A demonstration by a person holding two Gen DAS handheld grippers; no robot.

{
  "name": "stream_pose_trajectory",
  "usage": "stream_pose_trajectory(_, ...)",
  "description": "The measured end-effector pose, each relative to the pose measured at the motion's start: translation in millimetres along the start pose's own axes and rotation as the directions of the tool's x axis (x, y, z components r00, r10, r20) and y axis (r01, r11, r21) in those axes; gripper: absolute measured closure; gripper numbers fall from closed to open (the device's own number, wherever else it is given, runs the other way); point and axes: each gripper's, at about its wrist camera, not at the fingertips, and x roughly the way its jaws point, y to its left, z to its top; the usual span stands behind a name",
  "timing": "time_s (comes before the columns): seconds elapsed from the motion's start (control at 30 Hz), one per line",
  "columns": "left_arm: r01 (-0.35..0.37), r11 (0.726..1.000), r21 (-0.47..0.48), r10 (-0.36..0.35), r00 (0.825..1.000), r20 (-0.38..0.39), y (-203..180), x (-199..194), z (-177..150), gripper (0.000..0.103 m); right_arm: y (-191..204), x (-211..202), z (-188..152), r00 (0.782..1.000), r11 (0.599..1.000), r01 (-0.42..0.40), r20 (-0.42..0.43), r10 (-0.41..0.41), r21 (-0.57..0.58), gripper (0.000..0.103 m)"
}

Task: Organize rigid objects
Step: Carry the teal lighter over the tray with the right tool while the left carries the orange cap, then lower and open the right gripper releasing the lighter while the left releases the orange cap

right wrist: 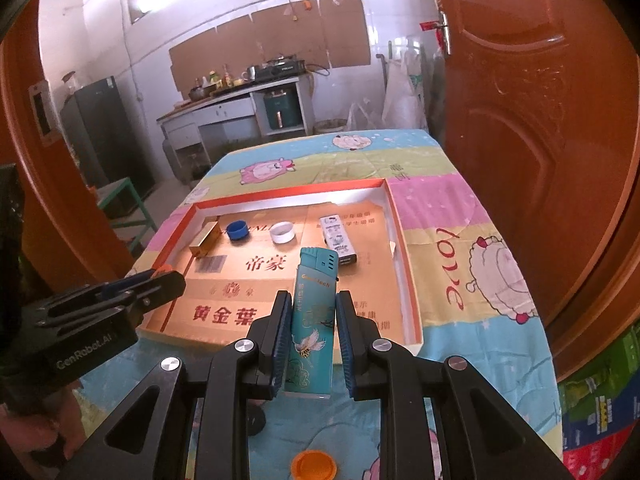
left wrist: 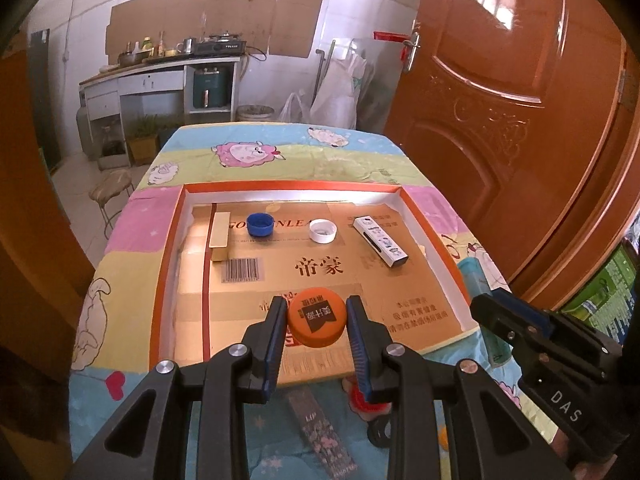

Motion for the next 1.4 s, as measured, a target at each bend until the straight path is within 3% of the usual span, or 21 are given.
stream_pose_trajectory(0.9,0.022,1.000,-0.008,-0.022,0.996,-0.092,-9.2,81.4,30.4,0.072,-35.7,77.6,30.5,0.996,1.000,0.021,-0.091,-0.020,0.008,0.080)
stream_pose_trajectory(1.4,-0.013,1.000,0.029,0.015,0.995,-0.098,-14.4,101.8,39.1,0.072,-40.8,96.3,30.7,0.993,0.999,0.041,-0.114,-0.040,0.009,0.080)
